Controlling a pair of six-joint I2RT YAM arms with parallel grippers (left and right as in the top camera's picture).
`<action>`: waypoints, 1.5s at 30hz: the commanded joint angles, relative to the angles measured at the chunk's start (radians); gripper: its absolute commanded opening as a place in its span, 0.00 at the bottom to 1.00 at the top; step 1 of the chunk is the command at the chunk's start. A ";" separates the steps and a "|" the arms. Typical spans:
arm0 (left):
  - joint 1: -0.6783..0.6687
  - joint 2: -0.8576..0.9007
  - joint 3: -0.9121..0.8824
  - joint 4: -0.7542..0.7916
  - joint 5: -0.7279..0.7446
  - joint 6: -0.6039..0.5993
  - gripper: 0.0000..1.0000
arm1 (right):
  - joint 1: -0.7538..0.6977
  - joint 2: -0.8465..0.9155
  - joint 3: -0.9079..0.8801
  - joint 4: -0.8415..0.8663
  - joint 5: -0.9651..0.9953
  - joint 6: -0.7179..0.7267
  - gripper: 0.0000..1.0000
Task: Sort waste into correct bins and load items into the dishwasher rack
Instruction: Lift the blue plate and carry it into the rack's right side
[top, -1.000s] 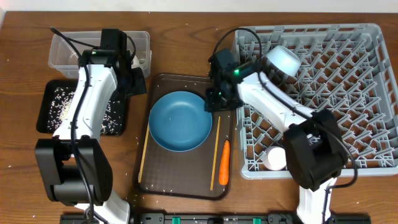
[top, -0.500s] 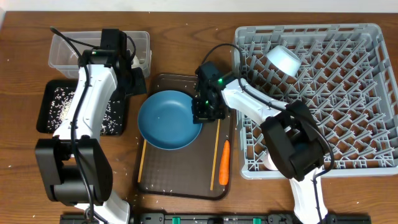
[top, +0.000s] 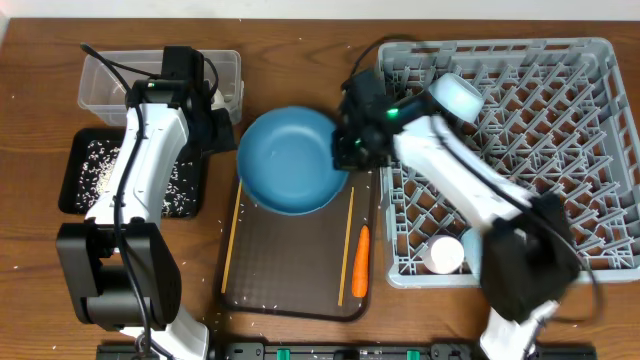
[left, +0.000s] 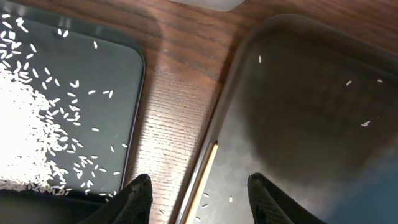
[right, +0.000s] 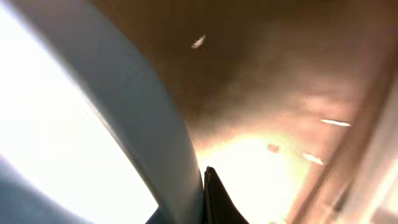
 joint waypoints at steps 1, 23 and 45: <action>0.000 0.005 -0.006 -0.001 -0.012 -0.009 0.51 | -0.043 -0.139 0.013 -0.037 0.217 -0.054 0.01; 0.000 0.005 -0.006 0.000 -0.012 -0.008 0.51 | -0.559 -0.356 0.014 -0.042 1.458 -0.186 0.01; 0.000 0.005 -0.006 0.001 -0.012 -0.008 0.51 | -0.674 0.031 0.014 0.745 1.541 -1.040 0.01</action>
